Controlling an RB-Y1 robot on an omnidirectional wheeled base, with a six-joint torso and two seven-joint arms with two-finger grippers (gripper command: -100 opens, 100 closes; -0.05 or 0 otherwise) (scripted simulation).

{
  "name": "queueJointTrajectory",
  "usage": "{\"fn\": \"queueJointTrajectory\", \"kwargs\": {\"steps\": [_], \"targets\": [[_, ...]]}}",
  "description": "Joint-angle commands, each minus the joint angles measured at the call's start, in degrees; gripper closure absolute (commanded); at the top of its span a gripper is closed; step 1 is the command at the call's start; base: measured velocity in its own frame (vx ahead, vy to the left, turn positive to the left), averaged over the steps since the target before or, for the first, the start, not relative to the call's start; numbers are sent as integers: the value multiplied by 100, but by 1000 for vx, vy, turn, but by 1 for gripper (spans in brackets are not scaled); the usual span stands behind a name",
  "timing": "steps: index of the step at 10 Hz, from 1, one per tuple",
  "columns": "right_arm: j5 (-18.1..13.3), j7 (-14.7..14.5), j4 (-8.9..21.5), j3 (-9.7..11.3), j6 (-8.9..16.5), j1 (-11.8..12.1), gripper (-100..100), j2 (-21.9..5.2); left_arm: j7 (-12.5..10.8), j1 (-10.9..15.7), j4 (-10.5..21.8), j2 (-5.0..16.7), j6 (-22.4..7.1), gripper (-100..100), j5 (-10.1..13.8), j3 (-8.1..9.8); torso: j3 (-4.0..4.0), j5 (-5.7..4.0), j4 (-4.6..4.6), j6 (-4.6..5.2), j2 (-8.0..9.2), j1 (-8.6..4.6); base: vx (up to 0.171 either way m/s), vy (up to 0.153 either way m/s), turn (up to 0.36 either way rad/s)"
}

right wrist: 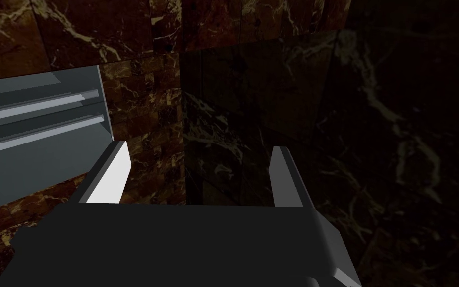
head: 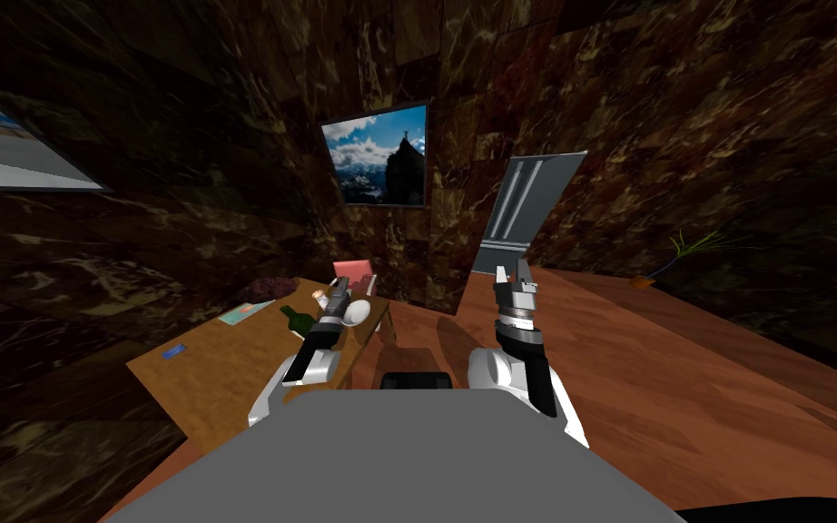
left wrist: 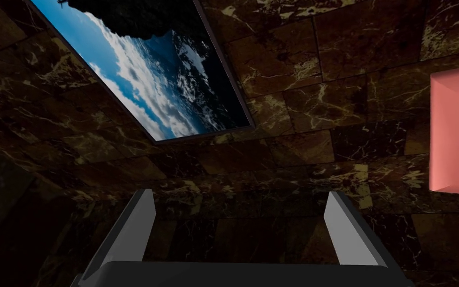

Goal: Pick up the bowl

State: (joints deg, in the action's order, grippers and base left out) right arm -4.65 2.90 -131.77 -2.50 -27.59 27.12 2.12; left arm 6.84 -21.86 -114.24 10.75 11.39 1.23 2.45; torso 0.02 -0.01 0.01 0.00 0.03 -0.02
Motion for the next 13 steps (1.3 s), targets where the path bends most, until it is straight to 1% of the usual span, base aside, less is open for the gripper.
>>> {"fn": "queueJointTrajectory", "kwargs": {"steps": [1,2,3,4,5,6,7,8,9,10,11,12,13], "targets": [[0,0,0,0,0,0,0,0,51,36,91,-11,-165,-100,-6,-7,0,0,0,0,0,0,-8,-10,-15],[0,0,0,0,0,0,0,0,85,152,287,62,-406,-100,33,48,0,0,0,-1,0,-1,-8,-10,-22],[0,0,0,0,0,0,0,0,85,152,287,62,-433,-100,33,48,-1,0,0,0,-1,0,-7,-8,-13],[0,0,0,0,0,0,0,0,116,271,488,136,-610,-100,75,103,0,0,0,-1,-1,0,-6,-10,-23],[0,0,0,0,0,0,0,0,116,271,488,136,-714,-100,75,103,-1,0,0,0,-2,0,-3,-8,-13],[0,0,0,0,0,0,0,0,143,393,694,208,-919,-100,121,156,-1,0,0,-1,-2,1,-1,-9,-16],[0,0,0,0,0,0,0,0,143,393,694,208,-1004,-100,121,156,-2,0,-1,-1,-3,1,0,-7,-10],[0,0,0,0,0,0,0,0,167,517,901,278,-1210,-100,169,209,-2,0,-1,-1,-3,1,1,-9,-19],[0,0,0,0,0,0,0,0,167,517,901,278,-1303,-100,169,209,-3,0,-1,-1,-5,1,2,-7,-7],[0,0,0,0,0,0,0,0,187,642,1109,344,-1541,-100,220,260,-2,0,-1,-1,-4,1,4,-6,-10],[0,0,0,0,0,0,0,0,187,642,1109,344,-1609,-100,220,260,-3,0,-1,-2,-5,3,0,0,0],[0,0,0,0,0,0,0,0,202,768,1316,406,-1811,-100,274,309,-3,0,-1,-1,-5,3,0,0,0],[0,0,0,0,0,0,0,0,202,768,1316,406,-1919,-100,274,309,-3,0,-1,-1,-6,3,5,-2,-5]]}}
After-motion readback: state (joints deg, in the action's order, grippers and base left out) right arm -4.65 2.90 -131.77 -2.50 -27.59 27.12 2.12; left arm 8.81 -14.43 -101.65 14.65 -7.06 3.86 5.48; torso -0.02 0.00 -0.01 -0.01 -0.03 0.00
